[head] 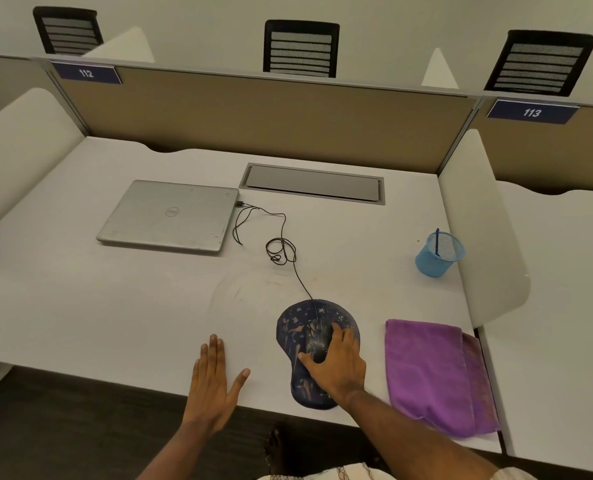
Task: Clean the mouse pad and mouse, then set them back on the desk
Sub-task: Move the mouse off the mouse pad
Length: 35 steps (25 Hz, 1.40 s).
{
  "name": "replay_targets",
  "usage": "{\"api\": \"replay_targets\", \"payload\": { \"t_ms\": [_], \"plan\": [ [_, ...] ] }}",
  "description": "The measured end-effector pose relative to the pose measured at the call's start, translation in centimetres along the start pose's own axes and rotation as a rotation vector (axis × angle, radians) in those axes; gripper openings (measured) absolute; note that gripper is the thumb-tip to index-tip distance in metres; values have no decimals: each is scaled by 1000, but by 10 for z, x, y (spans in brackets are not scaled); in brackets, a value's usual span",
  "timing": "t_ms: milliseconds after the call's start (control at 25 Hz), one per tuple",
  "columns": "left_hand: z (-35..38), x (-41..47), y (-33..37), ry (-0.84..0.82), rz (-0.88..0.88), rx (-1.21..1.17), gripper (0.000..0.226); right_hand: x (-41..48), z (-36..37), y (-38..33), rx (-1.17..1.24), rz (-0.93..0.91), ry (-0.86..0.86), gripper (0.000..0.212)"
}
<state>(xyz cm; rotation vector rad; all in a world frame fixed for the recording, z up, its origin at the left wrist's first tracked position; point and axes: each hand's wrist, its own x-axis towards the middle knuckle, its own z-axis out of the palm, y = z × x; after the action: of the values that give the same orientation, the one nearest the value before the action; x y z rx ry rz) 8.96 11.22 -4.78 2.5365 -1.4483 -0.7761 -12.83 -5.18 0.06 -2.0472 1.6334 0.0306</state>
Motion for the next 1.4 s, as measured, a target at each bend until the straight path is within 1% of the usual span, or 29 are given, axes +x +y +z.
{"api": "replay_targets", "payload": {
  "t_ms": [280, 480, 680, 800, 960, 1160, 1400],
  "plan": [
    [0, 0, -3, -20, 19, -25, 108, -4, 8, -9, 78, 49, 16, 95],
    [0, 0, -6, -24, 32, -35, 108, -5, 12, -14, 150, 72, 91, 95],
    [0, 1, -6, -9, 37, -55, 107, -7, 12, -28, 162, 30, 163, 94],
    [-1, 0, -7, -2, 46, -71, 107, -3, 11, -55, 194, -4, 157, 93],
    [-3, -1, -8, 6, 49, -76, 104, 4, 17, -104, 212, -81, 191, 92],
    [-1, -12, -9, 0, 56, -81, 100, 13, 39, -161, 188, -116, 158, 96],
    [3, -23, -14, -57, 51, -52, 103, 15, 71, -188, 145, -155, 92, 99]
  ]
}}
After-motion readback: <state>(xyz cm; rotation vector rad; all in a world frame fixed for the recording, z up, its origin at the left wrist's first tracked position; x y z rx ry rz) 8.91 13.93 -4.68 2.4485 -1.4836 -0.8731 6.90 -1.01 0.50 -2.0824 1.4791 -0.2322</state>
